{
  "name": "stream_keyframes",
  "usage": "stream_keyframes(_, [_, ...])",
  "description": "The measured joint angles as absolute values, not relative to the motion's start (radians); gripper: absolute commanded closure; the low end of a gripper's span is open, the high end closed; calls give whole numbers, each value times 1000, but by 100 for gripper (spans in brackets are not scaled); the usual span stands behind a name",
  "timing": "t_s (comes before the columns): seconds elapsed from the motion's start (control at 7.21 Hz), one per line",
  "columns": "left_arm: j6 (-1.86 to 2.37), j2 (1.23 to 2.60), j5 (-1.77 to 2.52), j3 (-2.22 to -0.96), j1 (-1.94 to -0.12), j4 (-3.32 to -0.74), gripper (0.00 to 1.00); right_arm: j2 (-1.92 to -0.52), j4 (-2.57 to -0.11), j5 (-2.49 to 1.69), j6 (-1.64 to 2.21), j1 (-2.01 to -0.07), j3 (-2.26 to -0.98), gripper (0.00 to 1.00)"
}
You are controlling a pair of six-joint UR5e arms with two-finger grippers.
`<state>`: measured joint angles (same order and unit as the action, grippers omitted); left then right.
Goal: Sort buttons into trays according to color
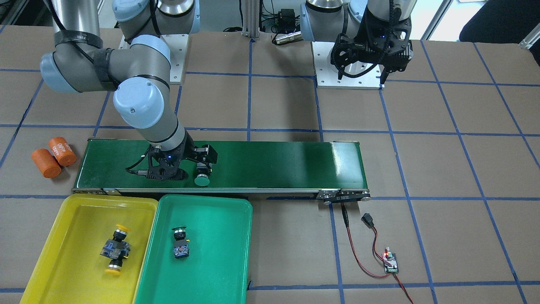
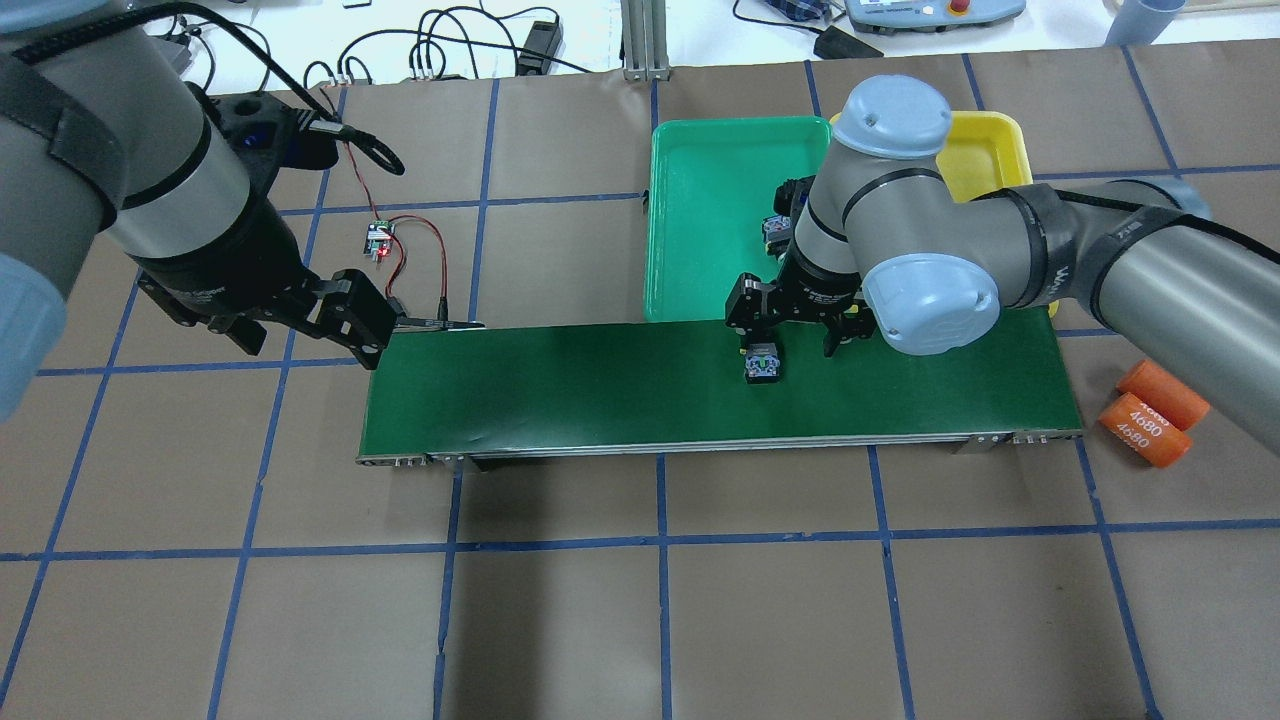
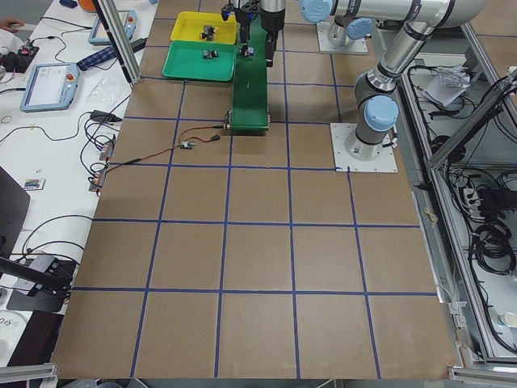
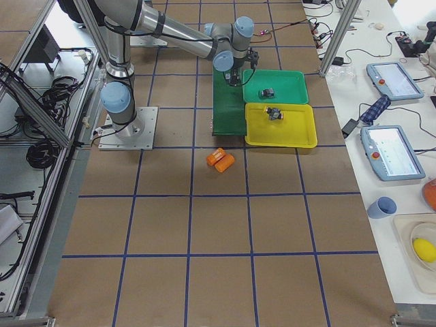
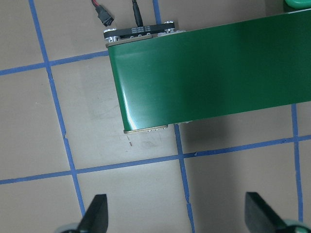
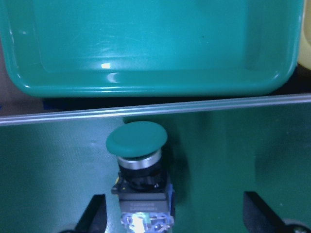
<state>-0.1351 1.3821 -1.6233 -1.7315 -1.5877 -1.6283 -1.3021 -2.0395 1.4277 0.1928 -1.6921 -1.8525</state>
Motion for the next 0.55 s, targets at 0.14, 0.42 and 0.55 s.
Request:
stream_keyframes(0.14, [-135, 1380, -1623, -1733, -1588, -1628, 0, -1297, -2040, 1435, 194, -1699, -1850, 29])
stream_keyframes(0.42, [-135, 1379, -1622, -1733, -1588, -1628, 0, -1273, -2040, 1486, 191, -1702, -1848, 72])
stream_keyframes(0.55, [-135, 1379, -1621, -1733, -1588, -1628, 0, -1266, -2040, 1512, 187, -1702, -1845, 88])
